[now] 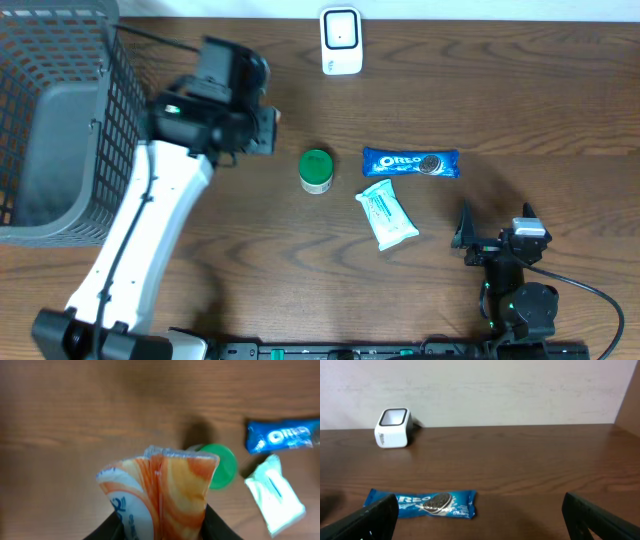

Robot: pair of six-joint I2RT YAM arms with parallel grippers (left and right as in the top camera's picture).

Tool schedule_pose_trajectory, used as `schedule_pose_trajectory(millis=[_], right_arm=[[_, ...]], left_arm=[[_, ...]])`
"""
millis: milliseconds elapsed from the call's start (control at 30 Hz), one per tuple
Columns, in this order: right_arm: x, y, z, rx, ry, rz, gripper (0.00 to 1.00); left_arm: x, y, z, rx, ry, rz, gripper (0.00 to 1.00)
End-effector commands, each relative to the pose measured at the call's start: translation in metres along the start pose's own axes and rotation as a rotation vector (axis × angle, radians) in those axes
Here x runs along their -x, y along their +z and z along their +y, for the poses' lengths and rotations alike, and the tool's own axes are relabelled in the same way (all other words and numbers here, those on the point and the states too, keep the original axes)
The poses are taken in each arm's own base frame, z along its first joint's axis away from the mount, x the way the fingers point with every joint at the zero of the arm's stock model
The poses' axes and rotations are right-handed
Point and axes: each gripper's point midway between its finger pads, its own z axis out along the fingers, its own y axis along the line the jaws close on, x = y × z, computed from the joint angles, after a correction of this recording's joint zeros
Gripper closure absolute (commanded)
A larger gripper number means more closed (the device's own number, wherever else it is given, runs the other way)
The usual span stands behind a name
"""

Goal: Scan the item barcode
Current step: 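Carry the orange tissue pack toward the table beside the jar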

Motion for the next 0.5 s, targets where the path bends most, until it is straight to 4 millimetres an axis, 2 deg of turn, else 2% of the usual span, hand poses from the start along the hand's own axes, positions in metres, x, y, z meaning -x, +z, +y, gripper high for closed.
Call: schedule_pose_trajectory(millis=[0, 100, 167, 200, 233, 267, 367, 467], right_arm=[[0.0, 0.0, -0.001, -0.002, -0.007, 0.0, 0.01], [0.0, 0.0, -0.001, -0.002, -0.007, 0.0, 0.01], [0.0, 0.0, -0.001, -0.002, -0.008, 0.0, 0.01], [0.0, 0.0, -0.001, -0.002, -0.007, 0.0, 0.01], [0.0, 0.0, -0.001, -0.002, -0.007, 0.0, 0.01], [0.0, 0.0, -0.001, -0.002, -0.007, 0.0, 0.01], [0.0, 0.0, -0.001, -0.002, -0.008, 0.0, 0.01], [0.0, 0.0, -0.001, -0.002, -0.007, 0.0, 0.01]], left_arm=[[-0.038, 0.052, 0.015, 0.097, -0.247, 0.047, 0.71], [-0.068, 0.091, 0.022, 0.105, -0.407, 0.049, 0.7], [-0.08, 0.108, 0.024, 0.096, -0.465, 0.039, 0.7], [-0.085, 0.115, 0.025, 0.09, -0.479, 0.033, 0.61], [-0.092, 0.122, 0.027, 0.09, -0.485, 0.03, 0.28], [-0.096, 0.124, 0.029, 0.095, -0.485, 0.031, 0.11], [-0.09, 0.121, 0.032, 0.106, -0.449, 0.01, 0.02], [-0.073, 0.111, 0.028, 0.086, -0.413, -0.03, 0.0]])
